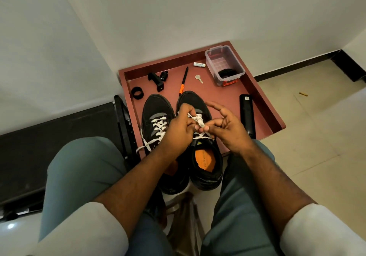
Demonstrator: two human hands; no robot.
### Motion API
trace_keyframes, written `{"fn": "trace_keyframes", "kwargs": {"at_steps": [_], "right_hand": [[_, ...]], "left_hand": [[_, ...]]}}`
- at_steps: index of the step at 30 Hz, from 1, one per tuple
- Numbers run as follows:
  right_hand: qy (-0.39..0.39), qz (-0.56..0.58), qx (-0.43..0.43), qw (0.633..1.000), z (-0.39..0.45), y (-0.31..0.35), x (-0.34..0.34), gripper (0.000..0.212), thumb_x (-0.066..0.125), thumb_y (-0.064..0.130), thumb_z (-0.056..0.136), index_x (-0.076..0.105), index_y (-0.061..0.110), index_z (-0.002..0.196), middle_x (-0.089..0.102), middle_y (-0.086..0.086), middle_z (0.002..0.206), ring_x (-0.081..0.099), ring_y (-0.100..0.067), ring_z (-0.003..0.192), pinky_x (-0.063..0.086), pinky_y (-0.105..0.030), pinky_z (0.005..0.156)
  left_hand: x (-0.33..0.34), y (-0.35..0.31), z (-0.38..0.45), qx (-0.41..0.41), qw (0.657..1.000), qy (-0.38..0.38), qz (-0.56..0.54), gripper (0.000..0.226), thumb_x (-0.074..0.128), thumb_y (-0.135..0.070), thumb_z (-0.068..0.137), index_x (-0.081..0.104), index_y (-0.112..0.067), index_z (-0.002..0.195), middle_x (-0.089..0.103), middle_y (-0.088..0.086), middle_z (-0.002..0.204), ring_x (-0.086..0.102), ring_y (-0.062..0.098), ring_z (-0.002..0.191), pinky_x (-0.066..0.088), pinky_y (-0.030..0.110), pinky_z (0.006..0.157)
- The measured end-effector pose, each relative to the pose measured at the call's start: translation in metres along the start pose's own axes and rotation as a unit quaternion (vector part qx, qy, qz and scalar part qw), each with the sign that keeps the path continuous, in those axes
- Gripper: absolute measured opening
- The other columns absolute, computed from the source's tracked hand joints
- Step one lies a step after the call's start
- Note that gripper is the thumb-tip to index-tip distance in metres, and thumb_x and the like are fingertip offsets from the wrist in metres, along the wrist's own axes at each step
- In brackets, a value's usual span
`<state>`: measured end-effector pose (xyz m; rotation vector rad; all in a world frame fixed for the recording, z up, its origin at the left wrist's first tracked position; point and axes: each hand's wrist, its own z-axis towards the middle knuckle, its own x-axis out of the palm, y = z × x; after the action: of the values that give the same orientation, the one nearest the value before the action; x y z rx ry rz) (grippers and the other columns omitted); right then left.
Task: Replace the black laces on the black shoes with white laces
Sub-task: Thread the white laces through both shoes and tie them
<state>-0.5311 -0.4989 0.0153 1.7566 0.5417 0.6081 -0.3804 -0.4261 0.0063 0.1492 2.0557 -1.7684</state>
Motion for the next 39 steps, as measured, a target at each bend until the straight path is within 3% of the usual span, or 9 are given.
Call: {"fn": "trace_keyframes", "kwargs": {"at_steps": [11,16,21,24,27,31,34,36,39], "right_hand": [[0.040,-0.090,0.009,0.995,0.004,-0.002,-0.007,0.024,0.064,-0.005,0.084,0.066,0.000,0.107,0.070,-0.017,0.087,0.064,-0.009,0.068,0.050,-0.018,0.059],[-0.037,-0.026,0.013,0.999,0.003,-0.011,-0.005,0.010,0.067,-0.005,0.081,0.065,0.002,0.087,0.066,-0.008,0.067,0.055,-0.010,0.051,0.049,-0.020,0.051],[-0.075,-0.013,0.002,0.997,0.004,-0.014,0.003,0.018,0.070,-0.005,0.079,0.057,0.007,0.074,0.064,-0.001,0.059,0.056,-0.011,0.051,0.048,-0.023,0.050],[-0.082,-0.073,-0.068,0.992,0.004,-0.016,0.005,0.020,0.071,-0.008,0.077,0.059,0.008,0.072,0.068,-0.007,0.091,0.065,-0.015,0.081,0.054,-0.025,0.072],[-0.041,-0.360,-0.275,0.891,0.004,-0.015,0.006,0.015,0.061,-0.004,0.081,0.058,0.009,0.074,0.065,-0.008,0.110,0.060,-0.011,0.099,0.048,-0.018,0.083],[0.027,-0.585,-0.345,0.734,0.005,-0.011,0.013,0.008,0.055,0.003,0.079,0.058,0.011,0.081,0.066,-0.006,0.080,0.056,-0.023,0.066,0.047,-0.031,0.062],[0.028,-0.552,-0.177,0.814,0.010,-0.002,0.014,0.019,0.063,-0.003,0.079,0.055,0.014,0.082,0.062,-0.003,0.075,0.060,-0.022,0.069,0.050,-0.037,0.070],[0.040,-0.343,-0.024,0.938,0.011,0.010,0.007,0.023,0.064,-0.004,0.084,0.052,0.015,0.077,0.061,-0.002,0.074,0.060,-0.015,0.071,0.051,-0.029,0.069],[0.034,-0.052,0.056,0.996,0.008,0.022,-0.002,0.025,0.063,-0.012,0.082,0.050,0.008,0.073,0.060,-0.001,0.061,0.058,-0.010,0.058,0.051,-0.020,0.060]], "left_hand": [[-0.010,0.003,0.002,0.049,0.995,0.072,0.051,0.036,0.054,0.001,0.092,0.036,-0.028,0.104,0.063,0.017,0.070,0.056,0.023,0.057,0.048,0.035,0.055],[-0.012,0.000,0.001,-0.001,0.988,0.103,-0.112,0.025,0.066,-0.004,0.089,0.053,-0.011,0.109,0.067,0.012,0.094,0.063,0.008,0.075,0.052,0.021,0.066],[0.001,0.003,0.001,-0.022,0.992,-0.032,-0.117,0.004,0.066,-0.006,0.090,0.063,-0.005,0.089,0.061,0.006,0.077,0.052,0.003,0.051,0.044,0.019,0.050],[0.007,0.001,0.006,-0.141,0.966,-0.095,-0.197,0.011,0.061,-0.011,0.094,0.059,-0.001,0.089,0.058,0.011,0.071,0.045,0.009,0.040,0.035,0.019,0.037],[0.009,-0.001,0.010,-0.245,0.925,-0.111,-0.270,0.009,0.060,-0.010,0.094,0.058,-0.001,0.091,0.057,0.013,0.074,0.042,0.010,0.036,0.028,0.019,0.033],[0.006,-0.003,0.011,-0.281,0.910,-0.122,-0.280,0.013,0.065,-0.010,0.090,0.057,-0.003,0.098,0.059,0.011,0.076,0.044,0.010,0.038,0.031,0.020,0.034],[-0.002,-0.004,0.010,-0.212,0.922,-0.094,-0.310,0.013,0.064,-0.016,0.092,0.052,-0.011,0.089,0.057,0.009,0.078,0.048,0.014,0.044,0.037,0.023,0.038],[-0.004,-0.006,0.008,-0.144,0.946,-0.064,-0.284,0.026,0.061,-0.023,0.095,0.056,-0.011,0.073,0.054,0.005,0.073,0.053,0.013,0.054,0.045,0.026,0.050],[-0.004,-0.005,0.003,-0.028,0.988,-0.059,-0.138,0.045,0.064,-0.027,0.091,0.058,-0.005,0.053,0.058,0.000,0.087,0.058,0.002,0.081,0.045,0.022,0.072]]}}
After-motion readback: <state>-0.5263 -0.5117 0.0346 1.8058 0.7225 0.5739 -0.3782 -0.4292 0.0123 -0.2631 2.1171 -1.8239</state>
